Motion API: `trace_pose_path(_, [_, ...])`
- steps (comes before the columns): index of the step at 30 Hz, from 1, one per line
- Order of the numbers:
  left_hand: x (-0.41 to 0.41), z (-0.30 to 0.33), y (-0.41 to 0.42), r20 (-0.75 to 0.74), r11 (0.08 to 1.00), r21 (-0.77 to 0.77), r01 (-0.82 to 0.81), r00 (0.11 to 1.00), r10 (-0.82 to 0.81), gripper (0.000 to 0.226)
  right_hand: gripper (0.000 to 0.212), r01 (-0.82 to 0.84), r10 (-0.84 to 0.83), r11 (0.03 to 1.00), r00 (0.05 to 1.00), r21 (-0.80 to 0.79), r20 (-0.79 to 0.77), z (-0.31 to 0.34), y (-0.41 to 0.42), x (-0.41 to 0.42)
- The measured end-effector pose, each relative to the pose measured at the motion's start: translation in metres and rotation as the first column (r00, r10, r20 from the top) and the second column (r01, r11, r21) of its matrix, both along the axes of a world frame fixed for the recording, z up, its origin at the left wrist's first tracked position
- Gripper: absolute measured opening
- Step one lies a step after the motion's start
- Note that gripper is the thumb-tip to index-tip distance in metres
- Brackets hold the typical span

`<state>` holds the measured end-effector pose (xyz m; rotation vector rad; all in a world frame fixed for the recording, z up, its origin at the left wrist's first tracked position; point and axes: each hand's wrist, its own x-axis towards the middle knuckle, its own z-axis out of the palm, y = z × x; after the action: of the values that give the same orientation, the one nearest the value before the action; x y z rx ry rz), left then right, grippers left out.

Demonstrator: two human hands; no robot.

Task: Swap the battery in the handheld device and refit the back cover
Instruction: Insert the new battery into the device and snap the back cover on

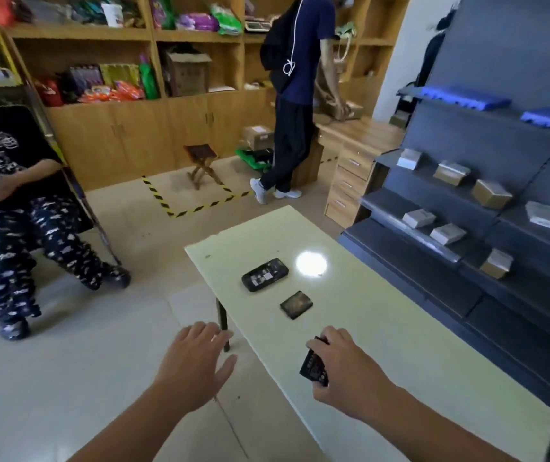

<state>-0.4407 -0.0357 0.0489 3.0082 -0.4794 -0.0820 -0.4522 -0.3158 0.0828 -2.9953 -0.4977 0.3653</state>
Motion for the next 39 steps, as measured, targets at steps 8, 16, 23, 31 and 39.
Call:
trace_pose_path(8, [0.193, -0.041, 0.018, -0.109, 0.988, 0.049, 0.148, 0.984, -0.142, 0.059, 0.048, 0.194, -0.19, 0.981, 0.975, 0.017, -0.113, -0.014, 0.038, 0.101])
trace_pose_path(16, [0.309, -0.111, -0.03, -0.225, 0.969, 0.14, 0.204, 0.96, -0.17, 0.067, 0.056, 0.282, -0.274, 0.959, 0.945, 0.017, -0.179, -0.043, 0.031, 0.192])
trace_pose_path(23, [0.348, -0.144, -0.069, -0.265, 0.921, 0.243, 0.303, 0.934, -0.238, 0.08, 0.05, 0.39, -0.375, 0.921, 0.896, 0.015, -0.239, -0.054, 0.039, 0.225])
trace_pose_path(31, [0.374, -0.174, -0.088, -0.315, 0.924, 0.187, 0.333, 0.911, -0.265, 0.095, 0.052, 0.503, -0.486, 0.864, 0.834, -0.003, -0.261, -0.056, 0.045, 0.233])
trace_pose_path(39, [0.388, -0.152, -0.086, -0.571, 0.934, -0.356, 0.011, 0.789, -0.227, 0.113, 0.052, 0.544, -0.532, 0.839, 0.817, -0.012, -0.224, -0.034, 0.054, 0.248])
